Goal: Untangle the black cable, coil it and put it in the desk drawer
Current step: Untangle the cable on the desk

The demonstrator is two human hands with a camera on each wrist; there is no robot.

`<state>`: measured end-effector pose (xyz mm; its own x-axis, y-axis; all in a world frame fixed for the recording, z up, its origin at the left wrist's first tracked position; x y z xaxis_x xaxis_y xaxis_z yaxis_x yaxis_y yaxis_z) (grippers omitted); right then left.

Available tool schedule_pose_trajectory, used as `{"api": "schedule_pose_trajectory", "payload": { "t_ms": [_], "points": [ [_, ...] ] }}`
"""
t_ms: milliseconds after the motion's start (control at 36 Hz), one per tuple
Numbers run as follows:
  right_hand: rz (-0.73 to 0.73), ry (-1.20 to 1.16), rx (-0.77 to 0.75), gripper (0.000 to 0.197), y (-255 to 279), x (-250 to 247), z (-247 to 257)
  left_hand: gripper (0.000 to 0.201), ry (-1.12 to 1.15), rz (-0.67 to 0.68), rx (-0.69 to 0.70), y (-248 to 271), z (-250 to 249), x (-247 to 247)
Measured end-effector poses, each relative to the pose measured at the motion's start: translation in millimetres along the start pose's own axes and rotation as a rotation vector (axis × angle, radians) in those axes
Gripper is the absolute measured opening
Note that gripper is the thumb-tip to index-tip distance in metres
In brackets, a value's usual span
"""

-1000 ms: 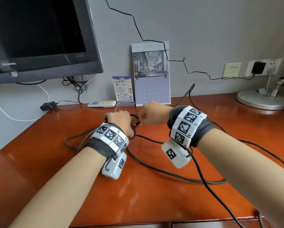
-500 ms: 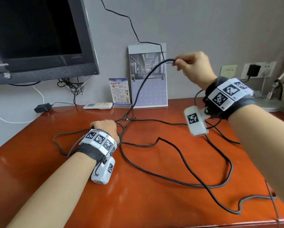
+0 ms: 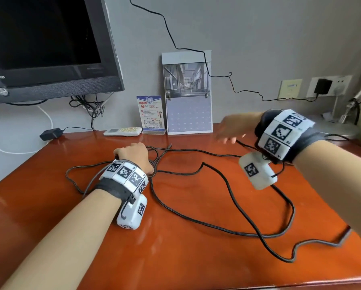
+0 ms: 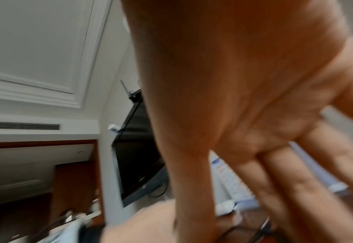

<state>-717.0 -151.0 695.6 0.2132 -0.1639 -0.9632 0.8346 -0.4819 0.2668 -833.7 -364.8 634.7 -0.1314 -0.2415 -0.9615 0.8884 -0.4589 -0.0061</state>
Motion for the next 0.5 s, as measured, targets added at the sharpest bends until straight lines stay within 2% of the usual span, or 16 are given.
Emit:
{"api": "schedule_pose_trajectory", "payload": {
  "t_ms": [56,83,139,222,278,333,417,500],
  "points": [
    [0.259,0.086,-0.051,0.043,17.5,25.0,22.9,0.072,0.043,-0.065,-0.014,-1.1,0.1,-3.4],
    [0.318,0.159,-0.061,0.048,23.8,33.6,30.0,0.073,0.070,-0.093,-0.019,-1.6,0.9,-4.9],
    [0.297,0.298,-0.090,0.042,27.9,43.7,38.4,0.072,0.117,-0.161,-0.018,-1.8,3.6,-8.4],
    [0.142,0.406,-0.102,0.030,21.6,46.5,46.7,0.068,0.186,-0.279,-0.007,-0.7,10.0,-15.0],
    [0.044,0.435,-0.065,0.030,17.1,42.7,44.8,0.068,0.255,-0.330,-0.015,0.7,17.0,-16.5],
    [-0.100,0.403,-0.009,0.020,8.3,32.4,36.1,0.069,0.355,-0.356,-0.034,2.6,27.2,-15.1],
    [-0.327,0.230,0.052,0.026,-3.4,13.5,16.2,0.072,0.567,-0.334,-0.074,0.5,41.8,-7.1],
    [-0.505,0.179,0.042,0.027,-11.7,-0.2,3.0,0.072,0.825,-0.275,-0.059,-6.9,45.8,0.6]
  ]
}}
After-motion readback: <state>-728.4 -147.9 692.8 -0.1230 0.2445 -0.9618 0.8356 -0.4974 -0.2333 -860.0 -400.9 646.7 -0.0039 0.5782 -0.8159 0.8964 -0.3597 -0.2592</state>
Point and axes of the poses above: each hand's wrist, its own y-axis away from the middle knuckle, its own x-axis out of the palm, z = x × y, the point moved 6 cm from there along -y, towards the middle knuckle, and after that the axes turned 11 degrees about x, right-handed, at the moved point
